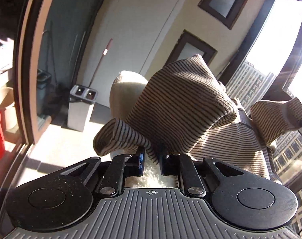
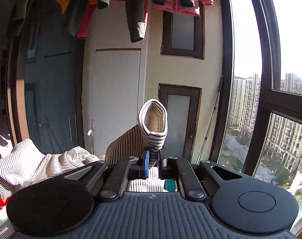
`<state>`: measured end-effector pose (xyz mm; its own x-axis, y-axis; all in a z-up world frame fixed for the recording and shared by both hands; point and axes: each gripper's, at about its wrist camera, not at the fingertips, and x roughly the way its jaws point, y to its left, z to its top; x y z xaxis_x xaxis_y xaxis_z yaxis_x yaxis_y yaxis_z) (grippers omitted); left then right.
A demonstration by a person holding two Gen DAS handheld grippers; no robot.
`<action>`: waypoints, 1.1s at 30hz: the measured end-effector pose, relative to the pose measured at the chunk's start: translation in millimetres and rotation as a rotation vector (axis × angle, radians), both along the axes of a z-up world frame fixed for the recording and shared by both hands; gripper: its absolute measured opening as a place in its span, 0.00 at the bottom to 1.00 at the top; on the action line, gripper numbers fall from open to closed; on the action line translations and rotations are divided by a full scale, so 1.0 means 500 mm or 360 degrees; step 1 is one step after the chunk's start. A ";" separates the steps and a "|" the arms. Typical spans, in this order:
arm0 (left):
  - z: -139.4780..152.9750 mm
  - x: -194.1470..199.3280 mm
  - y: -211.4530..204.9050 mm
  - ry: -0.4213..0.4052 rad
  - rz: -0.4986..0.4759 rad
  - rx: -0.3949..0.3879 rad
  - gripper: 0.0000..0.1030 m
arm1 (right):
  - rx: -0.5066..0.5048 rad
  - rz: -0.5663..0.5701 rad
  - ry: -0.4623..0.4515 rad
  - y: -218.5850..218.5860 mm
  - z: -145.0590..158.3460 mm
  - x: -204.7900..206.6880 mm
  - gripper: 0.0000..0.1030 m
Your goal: Fold clothes
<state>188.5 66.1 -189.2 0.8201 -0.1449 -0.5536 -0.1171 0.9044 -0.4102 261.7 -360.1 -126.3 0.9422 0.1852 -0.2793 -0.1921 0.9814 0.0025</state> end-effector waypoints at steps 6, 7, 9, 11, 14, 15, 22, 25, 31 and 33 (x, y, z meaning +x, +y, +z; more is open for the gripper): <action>-0.006 -0.005 -0.024 0.0091 0.0033 0.0087 0.41 | 0.0351 -0.0042 0.0453 -0.114 -0.160 0.014 0.07; -0.003 -0.008 -0.025 0.0094 0.0024 0.0090 0.46 | 0.0394 -0.0028 0.0503 -0.116 -0.183 0.010 0.08; 0.004 -0.011 -0.033 0.0095 -0.0019 0.0096 0.71 | 0.0450 -0.0034 0.0542 -0.117 -0.208 -0.001 0.11; 0.011 -0.015 -0.049 0.0087 -0.0088 0.0124 0.78 | 0.0501 -0.0069 0.0551 -0.124 -0.212 -0.014 0.20; 0.031 -0.033 -0.083 0.0019 -0.0203 0.0212 0.79 | 0.0654 -0.0156 0.0524 -0.147 -0.197 -0.045 0.64; 0.042 -0.043 -0.096 -0.0032 -0.0268 0.0245 0.84 | 0.0719 -0.0166 0.0505 -0.150 -0.190 -0.065 0.70; 0.093 -0.098 -0.175 -0.0266 -0.0568 0.0496 0.95 | 0.0967 -0.0166 0.0398 -0.125 -0.148 -0.188 1.00; 0.105 -0.137 -0.184 -0.0322 -0.0526 0.0600 1.00 | 0.0885 -0.0155 0.0429 -0.084 -0.135 -0.228 1.00; 0.128 -0.215 -0.192 -0.0297 -0.0417 0.0534 1.00 | 0.0620 -0.0018 0.0330 -0.009 -0.079 -0.310 1.00; 0.137 -0.244 -0.201 -0.0269 -0.0368 0.0483 1.00 | 0.0552 0.0004 0.0253 0.008 -0.061 -0.345 1.00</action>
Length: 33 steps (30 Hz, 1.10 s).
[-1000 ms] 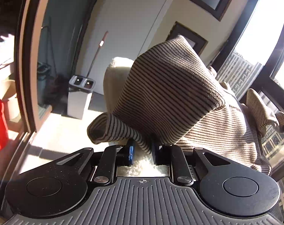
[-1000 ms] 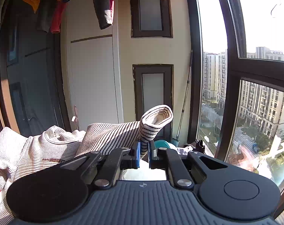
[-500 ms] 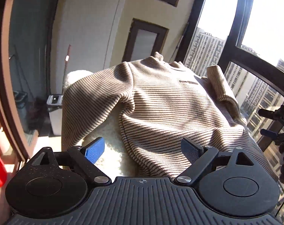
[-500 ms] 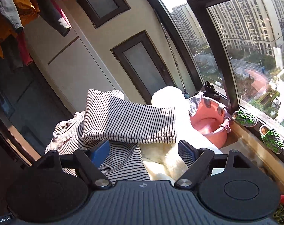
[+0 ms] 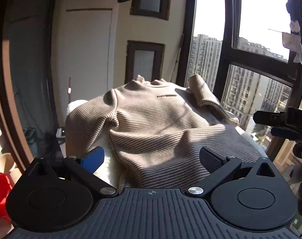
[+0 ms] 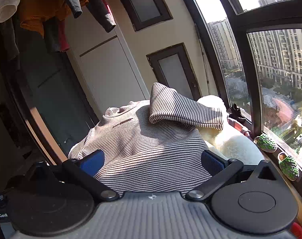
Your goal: Fold clothes
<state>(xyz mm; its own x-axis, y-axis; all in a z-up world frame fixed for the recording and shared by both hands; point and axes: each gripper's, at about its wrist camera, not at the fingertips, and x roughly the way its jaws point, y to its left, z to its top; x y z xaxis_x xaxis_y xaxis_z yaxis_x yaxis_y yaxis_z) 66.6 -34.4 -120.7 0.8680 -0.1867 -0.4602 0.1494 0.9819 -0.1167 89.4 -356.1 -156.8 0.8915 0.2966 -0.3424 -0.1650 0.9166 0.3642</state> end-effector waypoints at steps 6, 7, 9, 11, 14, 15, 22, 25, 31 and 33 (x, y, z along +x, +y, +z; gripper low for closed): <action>0.041 -0.127 -0.065 0.0030 0.0150 0.0012 1.00 | -0.0200 -0.0075 -0.0095 -0.003 0.043 -0.137 1.00; 0.048 -0.155 -0.078 0.0018 0.0159 0.0024 1.00 | -0.0237 -0.0084 -0.0068 -0.008 0.049 -0.161 1.00; 0.060 -0.212 -0.104 -0.0015 0.0176 0.0050 1.00 | -0.0281 -0.0029 -0.0065 -0.021 0.057 -0.207 1.00; 0.068 -0.262 -0.125 -0.0030 0.0210 0.0079 1.00 | -0.0313 0.0028 -0.0099 -0.034 0.063 -0.260 1.00; 0.077 -0.323 -0.146 -0.0040 0.0241 0.0104 1.00 | -0.0354 0.0028 -0.0141 -0.050 0.070 -0.323 1.00; 0.079 -0.341 -0.151 -0.0046 0.0250 0.0109 1.00 | -0.0365 0.0028 -0.0147 -0.055 0.071 -0.339 1.00; 0.091 -0.426 -0.181 -0.0068 0.0339 0.0143 1.00 | -0.0306 0.0106 -0.0098 -0.090 0.075 -0.397 1.00; 0.093 -0.439 -0.186 -0.0050 0.0355 0.0136 1.00 | -0.0306 0.0114 -0.0128 -0.095 0.077 -0.408 1.00; 0.079 -0.442 -0.197 0.0014 0.0362 0.0157 1.00 | -0.0283 0.0105 -0.0116 -0.104 0.065 -0.421 1.00; 0.072 -0.446 -0.200 0.0027 0.0359 0.0176 1.00 | -0.0257 0.0131 -0.0077 -0.108 0.059 -0.418 1.00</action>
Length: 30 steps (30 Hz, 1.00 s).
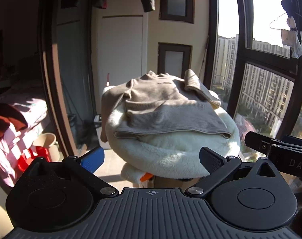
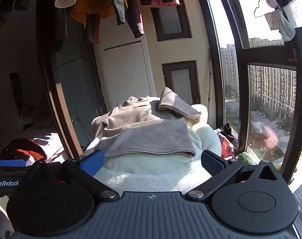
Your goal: Fold clothes
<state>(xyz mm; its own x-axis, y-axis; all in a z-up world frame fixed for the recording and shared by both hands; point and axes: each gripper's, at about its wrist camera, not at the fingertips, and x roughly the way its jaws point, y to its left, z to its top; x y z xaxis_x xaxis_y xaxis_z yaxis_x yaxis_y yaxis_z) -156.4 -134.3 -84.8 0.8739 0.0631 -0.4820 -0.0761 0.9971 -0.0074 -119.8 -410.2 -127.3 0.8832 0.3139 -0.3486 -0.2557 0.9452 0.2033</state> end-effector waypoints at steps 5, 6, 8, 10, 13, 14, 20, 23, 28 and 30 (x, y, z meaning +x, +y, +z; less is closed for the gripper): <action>-0.017 0.003 0.003 0.0050 -0.0008 -0.0059 1.00 | -0.0043 -0.0026 0.0012 0.005 -0.002 -0.002 1.00; -0.019 0.004 0.003 0.0055 -0.0012 -0.0065 1.00 | -0.0065 -0.0035 0.0008 0.007 -0.002 -0.003 1.00; -0.023 0.009 0.005 0.0061 -0.0019 -0.0078 1.00 | -0.0105 -0.0052 0.0004 0.011 -0.001 -0.003 1.00; -0.024 0.012 0.007 0.0063 -0.0018 -0.0094 1.00 | -0.0141 -0.0057 0.0011 0.012 -0.002 -0.002 1.00; -0.023 0.015 0.010 0.0059 -0.0019 -0.0102 1.00 | -0.0178 -0.0054 0.0017 0.012 -0.005 0.003 1.00; -0.022 0.015 0.010 0.0057 -0.0018 -0.0099 1.00 | -0.0187 -0.0055 0.0018 0.013 -0.005 0.005 1.00; -0.023 0.015 0.017 0.0061 -0.0008 -0.0095 1.00 | -0.0209 -0.0038 0.0023 0.020 -0.008 0.018 1.00; -0.024 0.015 0.027 0.0066 0.0009 -0.0096 1.00 | -0.0217 -0.0025 0.0021 0.023 -0.011 0.021 1.00; -0.025 0.016 0.039 0.0070 0.0038 -0.0098 1.00 | -0.0235 0.0008 0.0023 0.028 -0.015 0.024 1.00; -0.026 0.016 0.041 0.0071 0.0040 -0.0092 1.00 | -0.0242 0.0017 0.0027 0.031 -0.017 0.026 1.00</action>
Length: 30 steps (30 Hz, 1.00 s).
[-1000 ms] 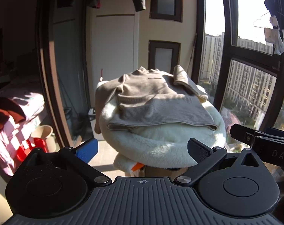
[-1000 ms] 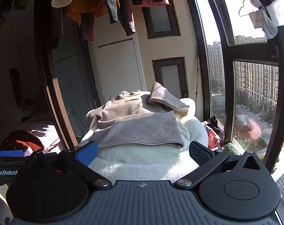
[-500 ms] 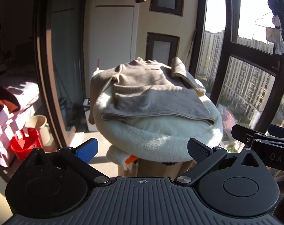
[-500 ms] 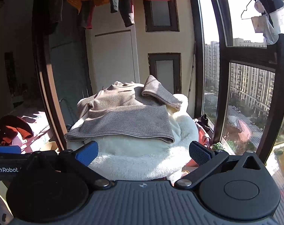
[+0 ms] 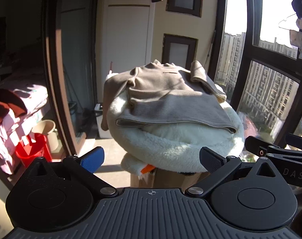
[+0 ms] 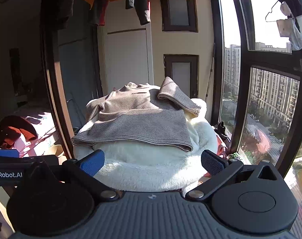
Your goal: Fold clothes
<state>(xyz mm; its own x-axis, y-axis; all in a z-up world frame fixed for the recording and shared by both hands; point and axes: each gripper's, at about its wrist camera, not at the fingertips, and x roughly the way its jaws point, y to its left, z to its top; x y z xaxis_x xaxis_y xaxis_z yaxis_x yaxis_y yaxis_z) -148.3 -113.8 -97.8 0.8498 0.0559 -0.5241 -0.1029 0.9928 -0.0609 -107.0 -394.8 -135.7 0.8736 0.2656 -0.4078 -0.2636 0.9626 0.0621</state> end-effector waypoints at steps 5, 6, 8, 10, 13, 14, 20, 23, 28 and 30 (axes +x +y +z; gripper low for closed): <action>-0.002 0.001 -0.001 0.0005 -0.0001 0.0018 1.00 | 0.0007 0.0001 0.0015 0.003 -0.004 0.003 1.00; -0.003 0.002 -0.001 0.0008 -0.0002 0.0018 1.00 | 0.0009 0.0001 0.0019 0.003 -0.005 0.004 1.00; -0.004 0.003 -0.001 0.0013 -0.0009 0.0015 1.00 | 0.0011 0.0001 0.0027 0.003 -0.005 0.006 1.00; -0.005 0.004 -0.002 0.0017 -0.0016 0.0011 1.00 | 0.0008 -0.0002 0.0031 0.003 -0.006 0.007 1.00; -0.006 0.005 -0.005 0.0018 -0.0027 0.0012 1.00 | 0.0001 -0.0008 0.0033 0.007 -0.007 0.008 1.00; -0.007 0.006 -0.005 0.0018 -0.0029 0.0014 1.00 | 0.0000 -0.0010 0.0036 0.009 -0.008 0.008 1.00; -0.010 0.008 -0.005 0.0025 -0.0032 0.0011 1.00 | -0.0002 -0.0015 0.0047 0.011 -0.009 0.011 1.00; -0.012 0.010 -0.004 0.0030 -0.0033 0.0012 1.00 | -0.0005 -0.0017 0.0052 0.012 -0.010 0.012 1.00; -0.013 0.010 -0.003 0.0032 -0.0035 0.0014 1.00 | -0.0005 -0.0018 0.0063 0.013 -0.012 0.014 1.00; -0.013 0.009 -0.002 0.0031 -0.0034 0.0015 1.00 | -0.0007 -0.0016 0.0064 0.015 -0.012 0.014 1.00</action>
<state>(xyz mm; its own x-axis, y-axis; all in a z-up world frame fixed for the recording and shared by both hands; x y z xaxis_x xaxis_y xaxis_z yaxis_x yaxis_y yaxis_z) -143.5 -114.8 -104.3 0.8407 0.0428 -0.5399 -0.0828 0.9953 -0.0500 -100.0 -387.1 -141.7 0.8590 0.2552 -0.4438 -0.2514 0.9655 0.0685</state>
